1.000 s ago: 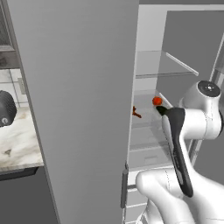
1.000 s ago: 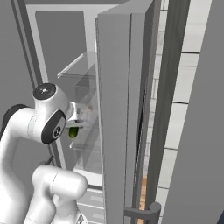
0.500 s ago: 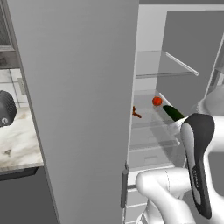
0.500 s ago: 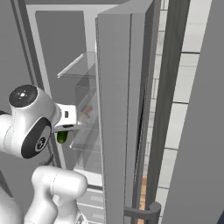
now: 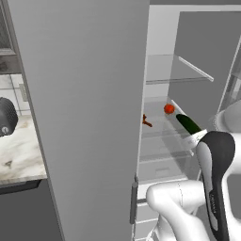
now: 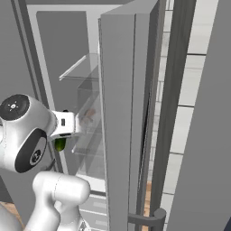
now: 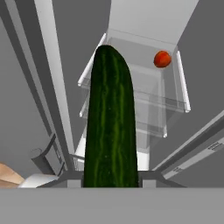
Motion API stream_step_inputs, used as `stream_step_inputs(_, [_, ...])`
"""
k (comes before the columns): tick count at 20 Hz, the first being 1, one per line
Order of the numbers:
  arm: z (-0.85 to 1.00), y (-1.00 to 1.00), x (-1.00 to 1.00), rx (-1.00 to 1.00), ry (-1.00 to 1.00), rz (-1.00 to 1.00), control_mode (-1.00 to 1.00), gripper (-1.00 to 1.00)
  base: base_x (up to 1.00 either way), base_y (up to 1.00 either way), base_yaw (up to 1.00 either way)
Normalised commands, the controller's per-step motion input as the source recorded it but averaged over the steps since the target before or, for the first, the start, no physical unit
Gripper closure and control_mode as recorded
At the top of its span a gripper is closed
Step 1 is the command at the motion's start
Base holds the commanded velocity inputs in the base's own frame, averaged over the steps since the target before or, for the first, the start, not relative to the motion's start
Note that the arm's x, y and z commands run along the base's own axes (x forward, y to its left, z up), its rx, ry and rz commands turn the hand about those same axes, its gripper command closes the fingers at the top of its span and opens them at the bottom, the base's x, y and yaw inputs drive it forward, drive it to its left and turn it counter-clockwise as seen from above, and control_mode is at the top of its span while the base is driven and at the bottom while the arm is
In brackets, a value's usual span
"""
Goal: Open the fridge, remove the apple, cucumber, and chicken drumstick, and place them on any counter.
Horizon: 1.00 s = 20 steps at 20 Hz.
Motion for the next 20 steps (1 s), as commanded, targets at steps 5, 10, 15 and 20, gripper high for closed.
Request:
stream_step_inputs(5, [0.01,0.03,-0.12,-0.01,0.01,0.00,-1.00,1.00,0.00,0.00,0.00])
stream_step_inputs(10, [0.00,0.05,-0.16,-0.01,0.00,0.00,1.00,1.00,-0.45,0.20,0.00])
stream_step_inputs(15, [0.00,0.00,0.00,0.00,0.00,0.00,1.00,1.00,-1.00,0.73,0.02])
stream_step_inputs(20, [0.00,0.00,0.00,0.00,0.00,0.00,1.00,1.00,-0.60,1.00,0.04])
